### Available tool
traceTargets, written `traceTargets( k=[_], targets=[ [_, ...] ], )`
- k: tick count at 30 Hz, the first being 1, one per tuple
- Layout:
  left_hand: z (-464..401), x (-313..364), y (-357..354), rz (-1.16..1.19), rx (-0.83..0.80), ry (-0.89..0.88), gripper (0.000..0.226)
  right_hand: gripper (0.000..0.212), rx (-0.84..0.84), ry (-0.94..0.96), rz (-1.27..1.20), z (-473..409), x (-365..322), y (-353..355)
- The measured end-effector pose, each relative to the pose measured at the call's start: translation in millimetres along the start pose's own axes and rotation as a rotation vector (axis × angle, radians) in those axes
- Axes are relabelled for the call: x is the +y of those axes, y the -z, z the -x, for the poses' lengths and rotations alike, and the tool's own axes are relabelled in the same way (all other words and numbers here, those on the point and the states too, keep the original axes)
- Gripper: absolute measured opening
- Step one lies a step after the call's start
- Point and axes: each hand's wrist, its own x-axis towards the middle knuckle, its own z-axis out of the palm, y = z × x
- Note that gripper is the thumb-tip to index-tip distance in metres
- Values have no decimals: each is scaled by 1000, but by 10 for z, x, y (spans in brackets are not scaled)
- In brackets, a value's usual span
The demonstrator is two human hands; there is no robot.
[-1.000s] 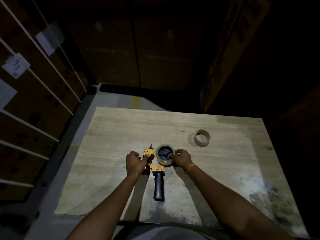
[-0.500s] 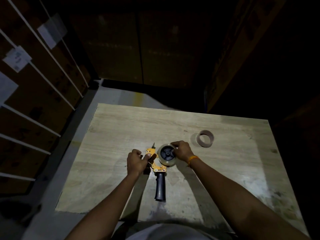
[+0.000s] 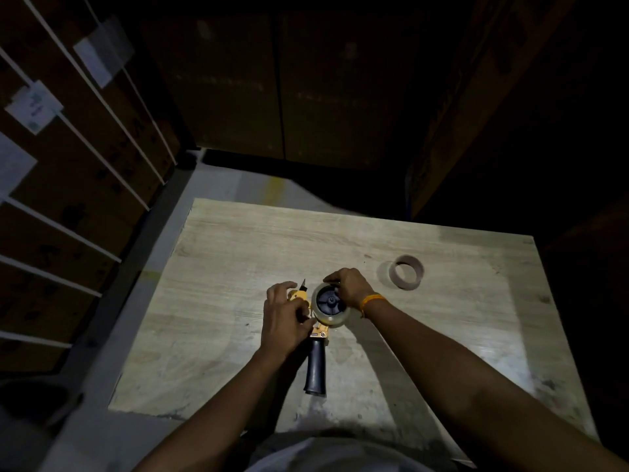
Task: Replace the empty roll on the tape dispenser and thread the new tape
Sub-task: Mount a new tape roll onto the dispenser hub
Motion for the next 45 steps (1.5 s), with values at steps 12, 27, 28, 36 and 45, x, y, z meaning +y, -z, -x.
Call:
traceTargets(
  k=[12,27,28,36,45],
  targets=[
    [-288,387,-196,-389,-281,246,44,49,62,46,73,-21,6,-67],
    [-291,108,-329,-261,-224,221,36,63,156,-109,-211,380,-59,-293],
    [-304,88,-347,-252,-224,221,54,66,215,-138,-246,539,-98,-384],
    [-399,34,-202,-305,-330,94,31,94,190,-159,68,1295,-330,-973],
    [-479,77,57,-397,-414,-88,76,84,17,-104,-27,1175,-370,-891]
  ],
)
